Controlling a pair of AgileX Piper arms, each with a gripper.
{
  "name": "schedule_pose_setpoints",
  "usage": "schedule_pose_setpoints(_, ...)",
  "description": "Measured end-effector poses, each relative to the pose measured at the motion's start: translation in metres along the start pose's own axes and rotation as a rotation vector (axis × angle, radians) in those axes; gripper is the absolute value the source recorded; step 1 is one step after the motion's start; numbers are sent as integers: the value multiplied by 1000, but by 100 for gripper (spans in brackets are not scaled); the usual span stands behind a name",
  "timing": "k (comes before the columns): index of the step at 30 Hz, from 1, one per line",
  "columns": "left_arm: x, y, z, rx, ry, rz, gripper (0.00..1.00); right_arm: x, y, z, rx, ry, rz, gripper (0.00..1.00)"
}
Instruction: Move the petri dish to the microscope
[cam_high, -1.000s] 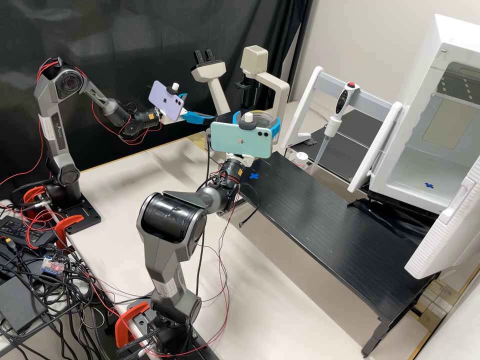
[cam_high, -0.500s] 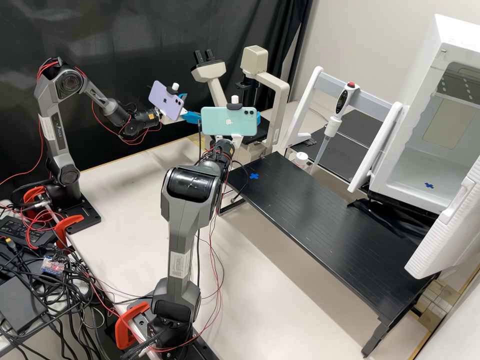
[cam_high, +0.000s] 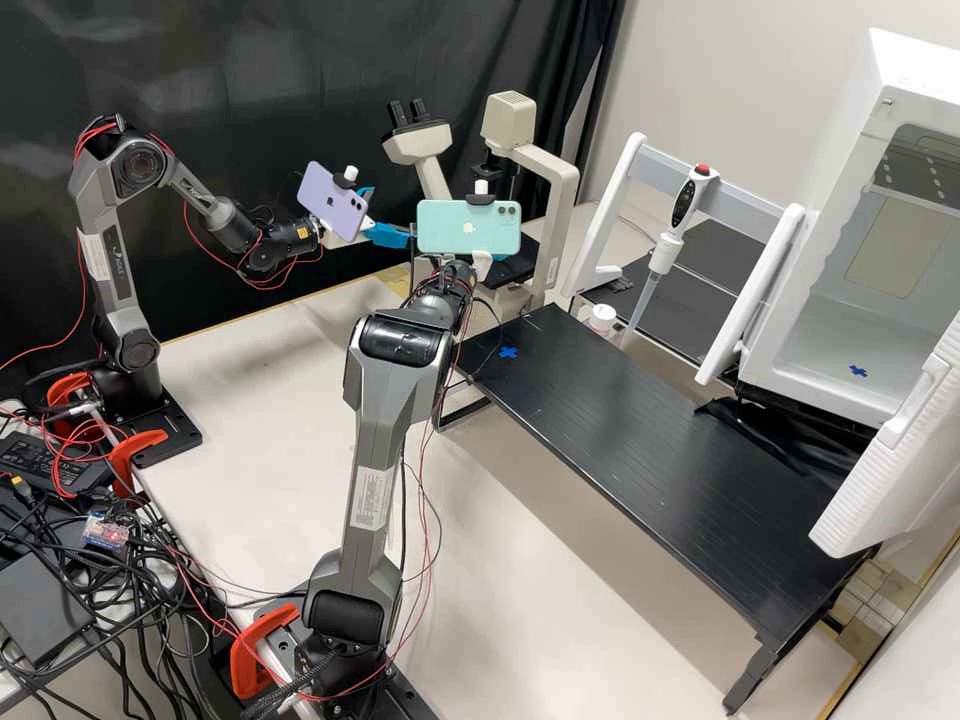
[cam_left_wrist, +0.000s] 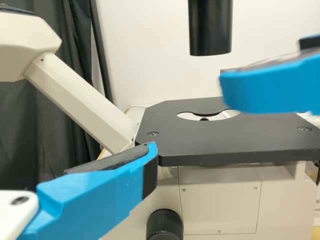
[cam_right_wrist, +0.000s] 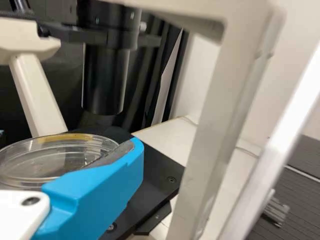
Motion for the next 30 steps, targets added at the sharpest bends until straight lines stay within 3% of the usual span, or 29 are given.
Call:
schedule_pose_setpoints(9,0,0,0,0,0,0,100,30,-11,5,18,-37,-72,0)
schedule_pose_setpoints(18,0,0,0,0,0,0,100,49,-14,15,128,-38,-65,0)
schedule_pose_setpoints(30,0,0,0,0,0,0,100,61,-33,27,133,-67,-104,0)
